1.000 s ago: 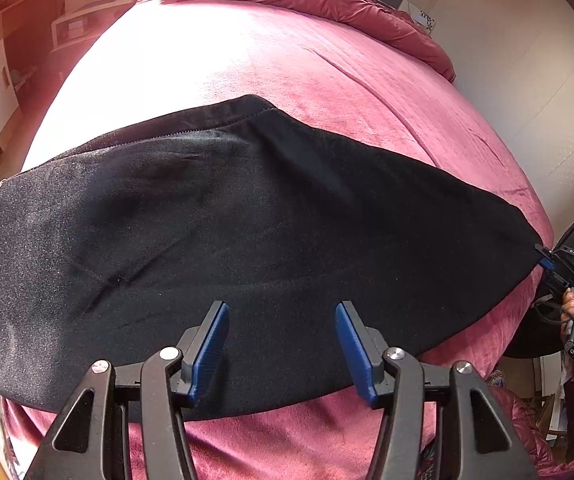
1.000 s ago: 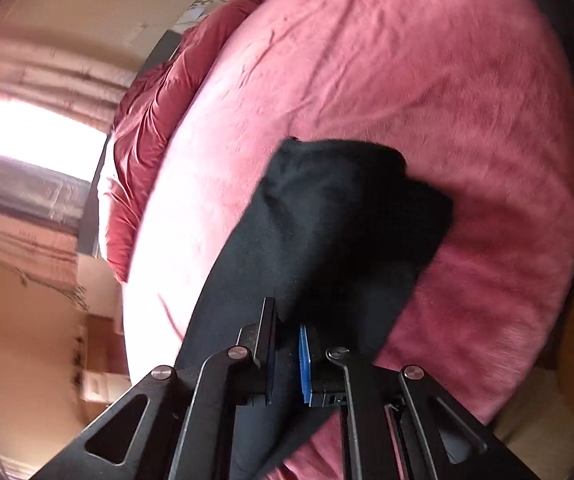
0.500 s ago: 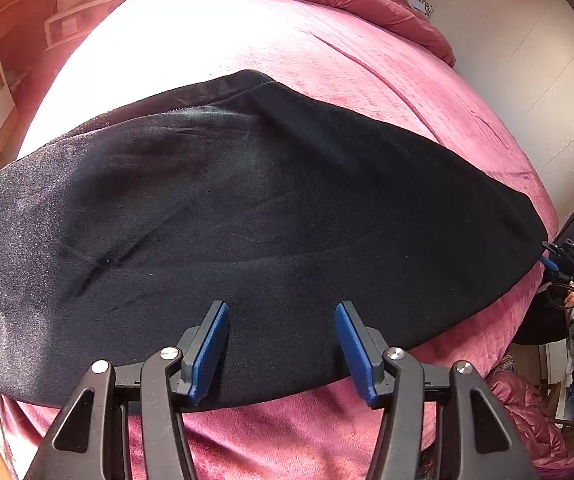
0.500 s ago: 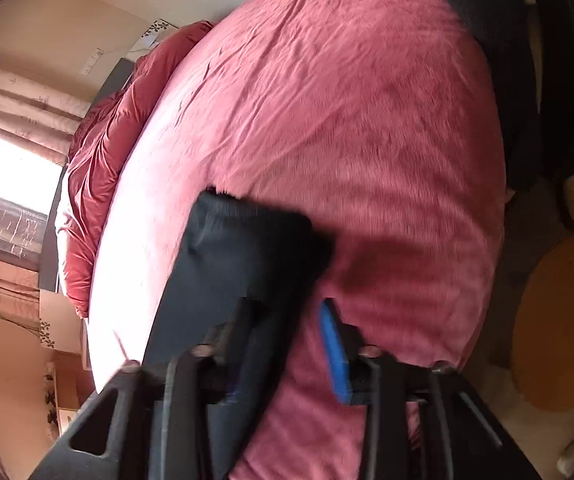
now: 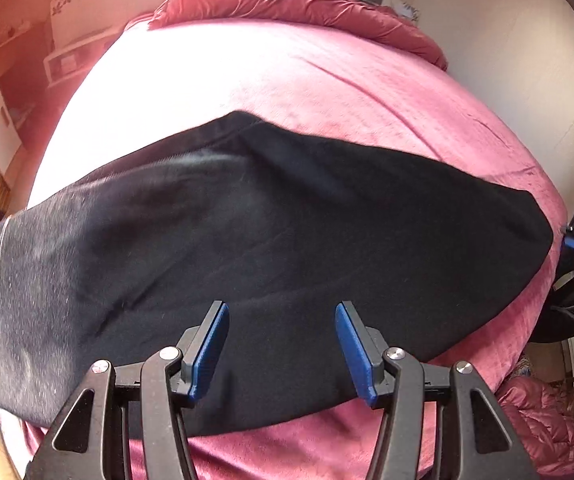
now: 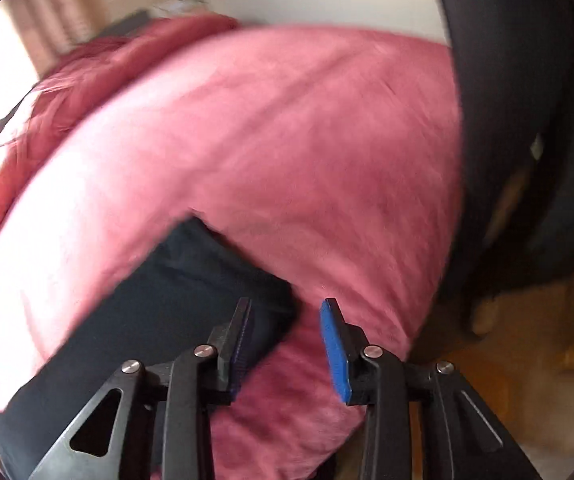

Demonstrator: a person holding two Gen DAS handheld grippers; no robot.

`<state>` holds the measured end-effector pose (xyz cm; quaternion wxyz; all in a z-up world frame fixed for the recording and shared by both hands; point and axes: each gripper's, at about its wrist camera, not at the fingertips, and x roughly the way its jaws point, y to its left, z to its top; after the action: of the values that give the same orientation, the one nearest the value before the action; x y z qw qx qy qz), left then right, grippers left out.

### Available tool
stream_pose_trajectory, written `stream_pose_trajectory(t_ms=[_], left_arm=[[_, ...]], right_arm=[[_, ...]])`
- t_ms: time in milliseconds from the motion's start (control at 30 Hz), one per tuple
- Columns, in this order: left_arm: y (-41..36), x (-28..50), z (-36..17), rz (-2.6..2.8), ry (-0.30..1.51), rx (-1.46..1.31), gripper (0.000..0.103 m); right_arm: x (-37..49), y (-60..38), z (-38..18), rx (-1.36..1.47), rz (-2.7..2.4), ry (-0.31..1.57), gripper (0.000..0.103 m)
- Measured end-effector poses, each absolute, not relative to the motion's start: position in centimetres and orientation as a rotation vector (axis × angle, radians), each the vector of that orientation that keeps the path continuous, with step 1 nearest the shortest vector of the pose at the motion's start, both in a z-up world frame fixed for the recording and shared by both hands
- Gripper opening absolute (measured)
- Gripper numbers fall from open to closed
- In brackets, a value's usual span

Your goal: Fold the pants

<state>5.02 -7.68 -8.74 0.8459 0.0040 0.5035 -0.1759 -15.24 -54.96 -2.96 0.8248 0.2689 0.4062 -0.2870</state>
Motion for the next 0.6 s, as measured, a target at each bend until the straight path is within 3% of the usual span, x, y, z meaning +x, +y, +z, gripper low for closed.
stream_pose_trajectory(t_ms=[67,233,467,500,533,567,600], left_arm=[[-8.2,5.4,-8.6,-0.389,1.051,0.002,0.056],[-9.4,6.4,-9.6,-0.431,1.078,0.023,0.056],[-10.8,7.0,-10.9,-0.449,1.099,0.039,0.057],[-10.8,7.1,-11.1,-0.444,1.103,0.04,0.057],[-10.8,7.2,-11.3,-0.443,1.109,0.039,0.057],[-11.0,7.3,-11.5,-0.44,1.113,0.037,0.057],[-11.1,6.4,-11.2,-0.434,1.115,0.035,0.057]], right_arm=[[-11.8,-52.3,-2.1,0.497,-0.405,0.895,0.037],[-3.9,-45.6,-2.5,0.208,-0.046,1.048,0.059],[2.6,-38.7,-6.4,-0.22,0.184,1.291,0.061],[2.8,-38.6,-7.3,-0.257,0.205,1.322,0.058],[3.2,-38.2,-8.1,-0.303,0.217,1.36,0.048],[3.4,-37.9,-8.9,-0.33,0.227,1.393,0.038],[3.5,-37.7,-9.3,-0.349,0.234,1.411,0.02]])
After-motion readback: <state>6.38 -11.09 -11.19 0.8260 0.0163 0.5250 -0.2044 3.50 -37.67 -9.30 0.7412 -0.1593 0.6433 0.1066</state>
